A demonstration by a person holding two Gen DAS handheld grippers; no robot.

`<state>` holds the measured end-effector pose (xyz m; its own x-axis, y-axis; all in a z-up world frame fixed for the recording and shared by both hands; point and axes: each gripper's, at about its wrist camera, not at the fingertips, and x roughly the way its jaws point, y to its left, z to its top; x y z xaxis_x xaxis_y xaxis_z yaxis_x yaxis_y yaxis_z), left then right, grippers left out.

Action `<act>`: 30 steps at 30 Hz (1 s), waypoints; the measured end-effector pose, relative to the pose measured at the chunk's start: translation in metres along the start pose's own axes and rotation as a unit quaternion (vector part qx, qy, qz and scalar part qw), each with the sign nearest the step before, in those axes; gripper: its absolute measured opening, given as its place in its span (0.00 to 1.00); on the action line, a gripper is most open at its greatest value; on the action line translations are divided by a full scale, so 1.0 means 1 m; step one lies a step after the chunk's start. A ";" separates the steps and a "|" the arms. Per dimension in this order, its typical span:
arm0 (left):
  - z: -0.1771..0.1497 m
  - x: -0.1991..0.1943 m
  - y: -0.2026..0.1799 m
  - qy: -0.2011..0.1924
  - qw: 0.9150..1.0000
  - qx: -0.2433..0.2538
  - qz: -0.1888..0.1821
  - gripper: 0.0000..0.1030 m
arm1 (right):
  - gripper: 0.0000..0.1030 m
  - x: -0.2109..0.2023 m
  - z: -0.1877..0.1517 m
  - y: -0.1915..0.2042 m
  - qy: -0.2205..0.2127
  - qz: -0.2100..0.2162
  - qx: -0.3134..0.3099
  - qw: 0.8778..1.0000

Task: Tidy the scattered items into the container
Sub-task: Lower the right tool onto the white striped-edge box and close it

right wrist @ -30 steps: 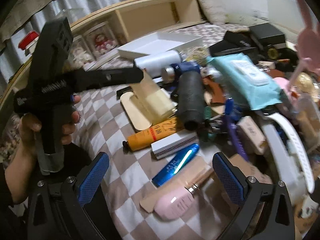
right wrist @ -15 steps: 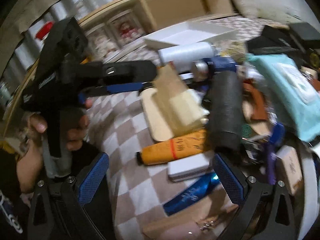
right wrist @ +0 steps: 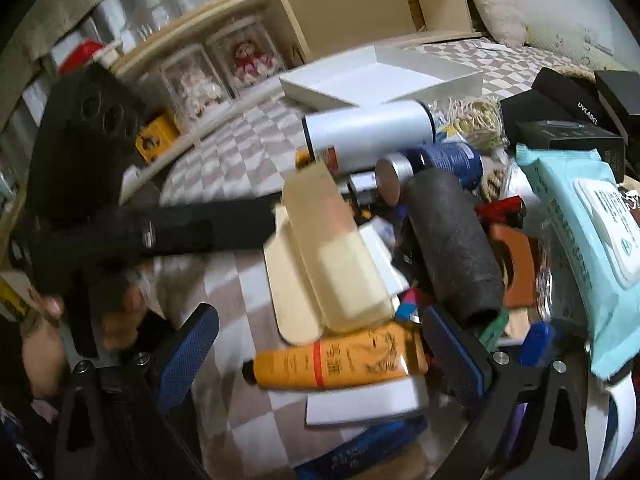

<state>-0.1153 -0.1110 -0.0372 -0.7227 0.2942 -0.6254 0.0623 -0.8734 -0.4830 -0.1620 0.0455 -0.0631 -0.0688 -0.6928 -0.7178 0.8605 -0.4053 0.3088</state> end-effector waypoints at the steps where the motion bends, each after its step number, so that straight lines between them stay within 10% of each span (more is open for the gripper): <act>1: 0.000 0.000 -0.001 0.000 1.000 0.002 -0.001 1.00 | 0.98 0.001 -0.005 0.000 0.008 -0.002 -0.001 1.000; 30: -0.001 0.004 -0.001 0.008 1.000 0.006 0.000 1.00 | 0.98 -0.013 -0.043 0.014 0.014 -0.076 0.031 0.997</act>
<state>-0.1172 -0.1082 -0.0397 -0.7116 0.3011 -0.6348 0.0529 -0.8780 -0.4758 -0.1272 0.0741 -0.0765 -0.1805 -0.6037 -0.7765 0.8079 -0.5412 0.2330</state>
